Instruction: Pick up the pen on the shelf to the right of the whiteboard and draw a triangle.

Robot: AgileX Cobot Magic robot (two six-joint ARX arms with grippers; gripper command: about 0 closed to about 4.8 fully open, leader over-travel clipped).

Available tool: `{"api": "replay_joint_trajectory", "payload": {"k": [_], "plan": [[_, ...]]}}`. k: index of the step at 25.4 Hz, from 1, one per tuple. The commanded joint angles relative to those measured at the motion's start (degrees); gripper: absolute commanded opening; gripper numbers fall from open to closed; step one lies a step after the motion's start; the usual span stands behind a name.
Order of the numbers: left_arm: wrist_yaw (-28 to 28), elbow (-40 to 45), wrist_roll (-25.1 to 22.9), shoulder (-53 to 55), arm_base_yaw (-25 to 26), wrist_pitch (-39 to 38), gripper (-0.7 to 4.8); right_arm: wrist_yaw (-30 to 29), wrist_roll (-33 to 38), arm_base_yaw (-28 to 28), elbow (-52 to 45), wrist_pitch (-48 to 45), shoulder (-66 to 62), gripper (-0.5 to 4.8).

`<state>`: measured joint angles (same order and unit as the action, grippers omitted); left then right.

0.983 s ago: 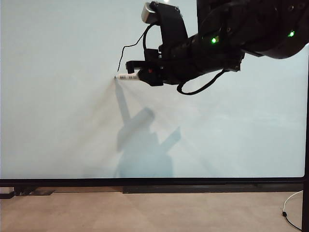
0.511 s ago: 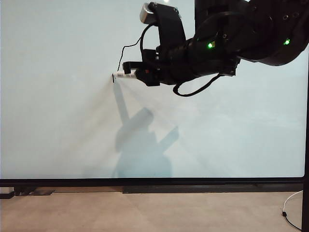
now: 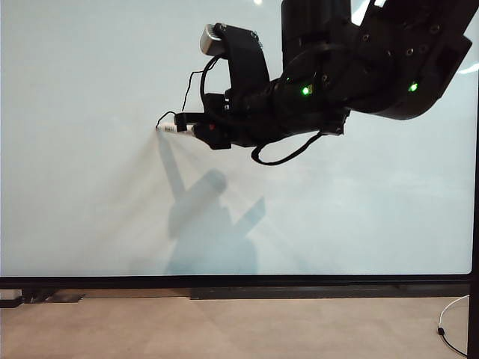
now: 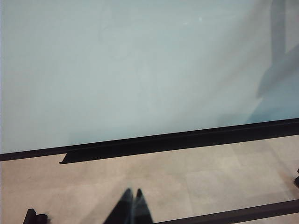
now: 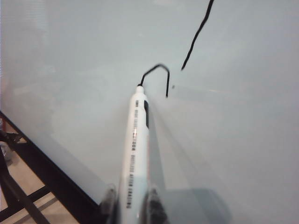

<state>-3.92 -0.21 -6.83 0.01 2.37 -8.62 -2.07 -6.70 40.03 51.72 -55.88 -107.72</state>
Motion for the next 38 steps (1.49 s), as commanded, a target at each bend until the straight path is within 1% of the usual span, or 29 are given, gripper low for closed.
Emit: {"api": "replay_joint_trajectory", "payload": {"k": [1, 6, 9, 12, 25, 38], "plan": [[-0.2, -0.2, 0.0, 0.0, 0.0, 0.5, -0.05, 1.9, 0.9, -0.2, 0.3, -0.1, -0.7, -0.09], [-0.2, -0.2, 0.0, 0.0, 0.0, 0.5, -0.05, 1.7, 1.2, -0.1, 0.3, -0.2, -1.9, -0.08], [-0.2, -0.2, 0.0, 0.0, 0.0, 0.5, -0.05, 0.4, 1.5, -0.1, 0.7, -0.2, -2.7, -0.08], [-0.2, -0.2, 0.0, 0.0, 0.0, 0.5, -0.05, 0.4, 2.2, -0.1, 0.8, -1.6, -3.8, -0.09], [-0.2, -0.2, 0.0, 0.0, 0.0, 0.5, -0.05, -1.4, 3.7, 0.5, 6.4, -1.3, -10.3, -0.09], [-0.2, -0.2, 0.0, 0.0, 0.0, 0.5, -0.05, -1.9, 3.7, 0.5, 7.0, -1.2, -11.9, -0.09]]}}
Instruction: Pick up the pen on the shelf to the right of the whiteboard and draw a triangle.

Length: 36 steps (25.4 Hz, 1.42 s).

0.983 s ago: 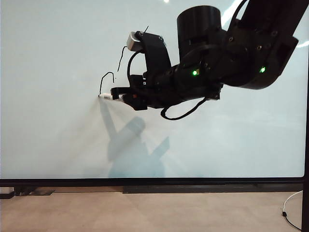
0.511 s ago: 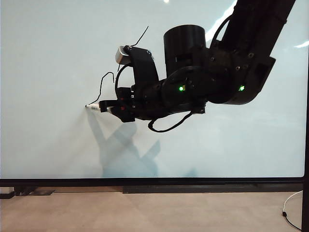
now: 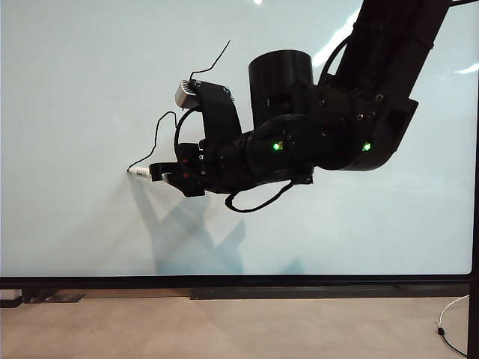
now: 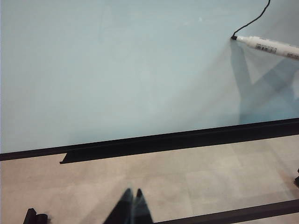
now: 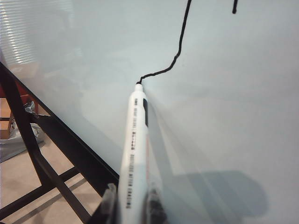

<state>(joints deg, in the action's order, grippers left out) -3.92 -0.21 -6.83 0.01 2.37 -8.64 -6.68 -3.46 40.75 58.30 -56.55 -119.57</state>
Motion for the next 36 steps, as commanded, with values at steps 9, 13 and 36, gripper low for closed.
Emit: {"api": "replay_joint_trajectory", "payload": {"k": [9, 13, 36], "plan": [[-0.2, -0.2, 0.0, 0.0, 0.0, 0.5, -0.05, 3.0, 0.4, -0.4, -0.2, -0.7, 0.0, -0.09], [-0.2, -0.2, 0.0, 0.0, 0.0, 0.5, -0.05, 3.6, 0.2, -0.6, -0.7, -0.9, 0.0, -0.08], [-0.2, -0.2, 0.0, 0.0, 0.0, 0.5, -0.05, 3.9, -1.0, -4.8, -7.2, -5.0, 4.3, -0.08]]}}
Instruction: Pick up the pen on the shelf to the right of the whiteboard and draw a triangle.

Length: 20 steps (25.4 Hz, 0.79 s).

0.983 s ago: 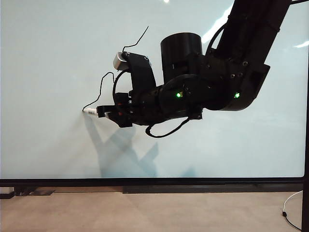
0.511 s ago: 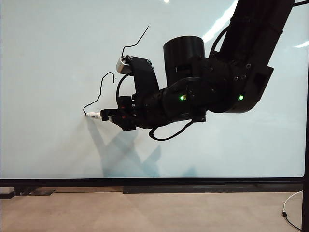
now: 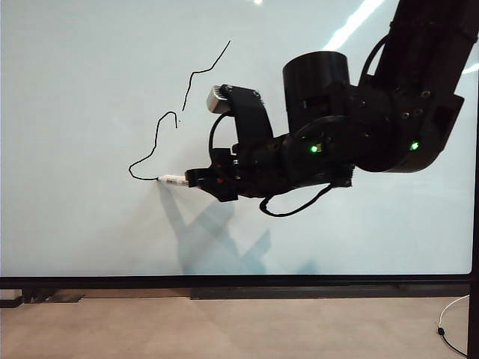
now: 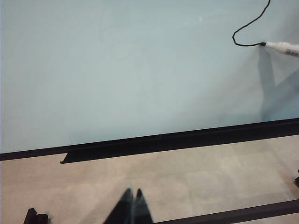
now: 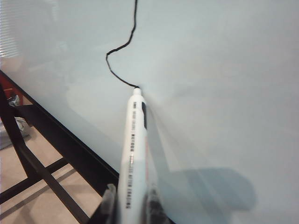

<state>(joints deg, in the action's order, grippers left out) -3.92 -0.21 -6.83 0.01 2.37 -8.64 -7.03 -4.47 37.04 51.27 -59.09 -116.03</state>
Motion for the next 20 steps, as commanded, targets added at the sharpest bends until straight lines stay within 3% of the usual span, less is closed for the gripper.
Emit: {"api": "replay_joint_trajectory", "payload": {"k": [1, 20], "plan": [[-0.2, -0.2, 0.0, 0.0, 0.0, 0.5, -0.05, 4.3, 0.0, -1.3, -0.4, -2.6, 1.0, -0.08], [-0.1, -0.2, 0.0, 0.0, 0.0, 0.5, -0.05, 4.9, -1.6, -5.4, -7.2, -4.7, 5.7, -0.09]]}}
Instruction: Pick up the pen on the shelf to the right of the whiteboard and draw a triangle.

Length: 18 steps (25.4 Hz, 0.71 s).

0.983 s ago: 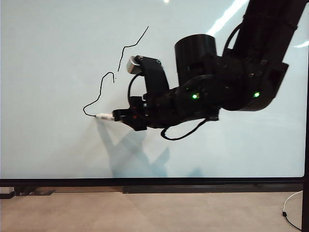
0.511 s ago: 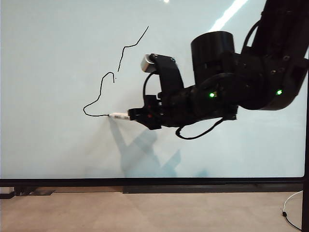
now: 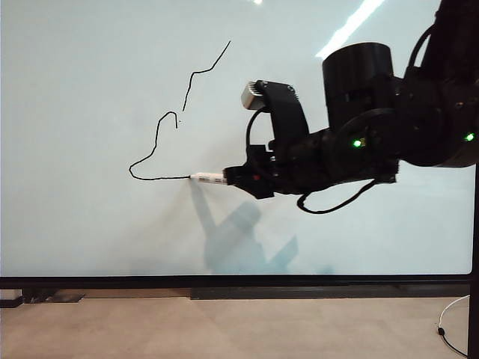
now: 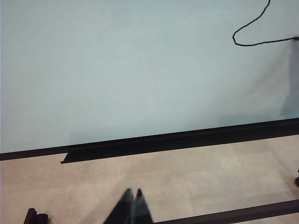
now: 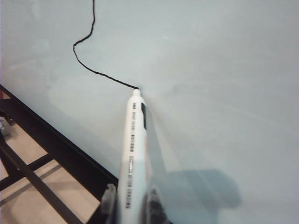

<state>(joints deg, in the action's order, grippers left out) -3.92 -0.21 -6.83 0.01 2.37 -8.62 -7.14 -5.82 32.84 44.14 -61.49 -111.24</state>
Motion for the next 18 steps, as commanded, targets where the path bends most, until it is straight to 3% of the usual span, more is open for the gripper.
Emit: {"api": "replay_joint_trajectory", "payload": {"k": [1, 18], "plan": [[-0.2, -0.2, 0.0, 0.0, 0.0, 0.5, -0.05, 5.0, -0.2, -1.5, -0.3, -2.4, 1.1, -0.08], [-0.2, -0.2, 0.0, 0.0, 0.0, 0.5, -0.05, 3.8, -2.1, -4.1, -3.8, -3.1, 4.1, -0.09]]}}
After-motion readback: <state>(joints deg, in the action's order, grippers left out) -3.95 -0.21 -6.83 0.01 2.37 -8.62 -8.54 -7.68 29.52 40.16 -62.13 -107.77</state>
